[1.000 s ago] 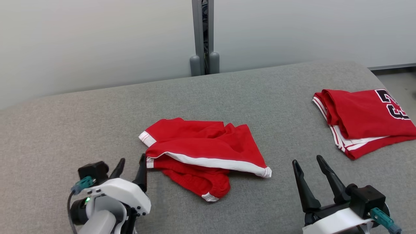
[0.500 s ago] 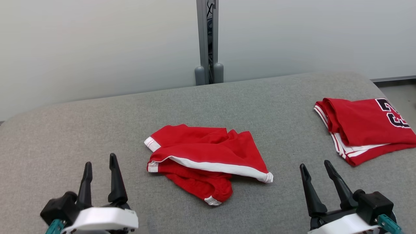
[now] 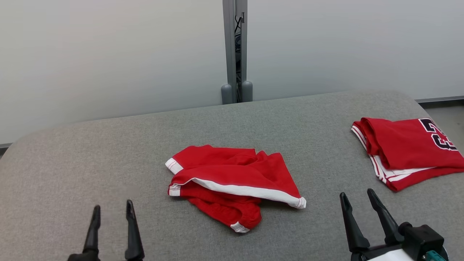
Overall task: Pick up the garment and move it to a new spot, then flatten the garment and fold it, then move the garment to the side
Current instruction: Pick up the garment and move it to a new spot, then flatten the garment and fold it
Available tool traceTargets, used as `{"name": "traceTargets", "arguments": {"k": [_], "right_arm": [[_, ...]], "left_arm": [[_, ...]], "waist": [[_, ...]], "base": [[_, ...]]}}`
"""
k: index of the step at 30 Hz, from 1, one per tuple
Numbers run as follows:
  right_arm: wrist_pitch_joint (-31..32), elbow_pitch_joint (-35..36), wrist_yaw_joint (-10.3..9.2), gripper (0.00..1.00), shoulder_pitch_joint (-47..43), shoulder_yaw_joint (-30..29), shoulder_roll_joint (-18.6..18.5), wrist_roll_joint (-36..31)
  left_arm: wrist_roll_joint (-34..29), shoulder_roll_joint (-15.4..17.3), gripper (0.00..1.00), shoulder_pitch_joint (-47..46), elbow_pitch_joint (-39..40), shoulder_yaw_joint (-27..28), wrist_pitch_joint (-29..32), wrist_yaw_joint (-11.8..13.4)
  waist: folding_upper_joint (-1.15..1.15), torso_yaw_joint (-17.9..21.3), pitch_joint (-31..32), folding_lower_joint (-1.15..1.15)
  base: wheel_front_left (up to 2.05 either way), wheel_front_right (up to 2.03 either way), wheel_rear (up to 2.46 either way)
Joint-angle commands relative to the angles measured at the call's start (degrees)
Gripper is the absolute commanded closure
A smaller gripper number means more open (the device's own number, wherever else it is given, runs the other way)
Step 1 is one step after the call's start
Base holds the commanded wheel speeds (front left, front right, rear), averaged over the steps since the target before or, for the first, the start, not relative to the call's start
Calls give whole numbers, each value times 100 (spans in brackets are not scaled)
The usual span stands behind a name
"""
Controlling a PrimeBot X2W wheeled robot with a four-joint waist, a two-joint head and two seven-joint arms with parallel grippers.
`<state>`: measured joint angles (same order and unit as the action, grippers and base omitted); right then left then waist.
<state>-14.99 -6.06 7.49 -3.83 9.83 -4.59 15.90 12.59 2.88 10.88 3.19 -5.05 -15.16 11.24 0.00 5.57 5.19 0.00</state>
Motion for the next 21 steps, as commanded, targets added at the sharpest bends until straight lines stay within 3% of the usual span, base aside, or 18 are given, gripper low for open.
{"name": "traceTargets", "arguments": {"k": [1,10,21], "right_arm": [[-23,10,2,0,-68,-15,-30,-58],[-23,-28,2,0,-108,14,-8,-96],[-22,-27,2,0,-120,43,-32,-83]], "left_arm": [[-23,11,0,61,-100,-67,-1,50],[277,14,0,55,-505,-169,-1,118],[-193,13,0,58,-584,-220,-2,16]], "waist": [[0,-22,1,0],[0,-90,33,0],[0,-107,63,0]], "base": [[0,0,0],[0,0,0],[0,0,0]]}}
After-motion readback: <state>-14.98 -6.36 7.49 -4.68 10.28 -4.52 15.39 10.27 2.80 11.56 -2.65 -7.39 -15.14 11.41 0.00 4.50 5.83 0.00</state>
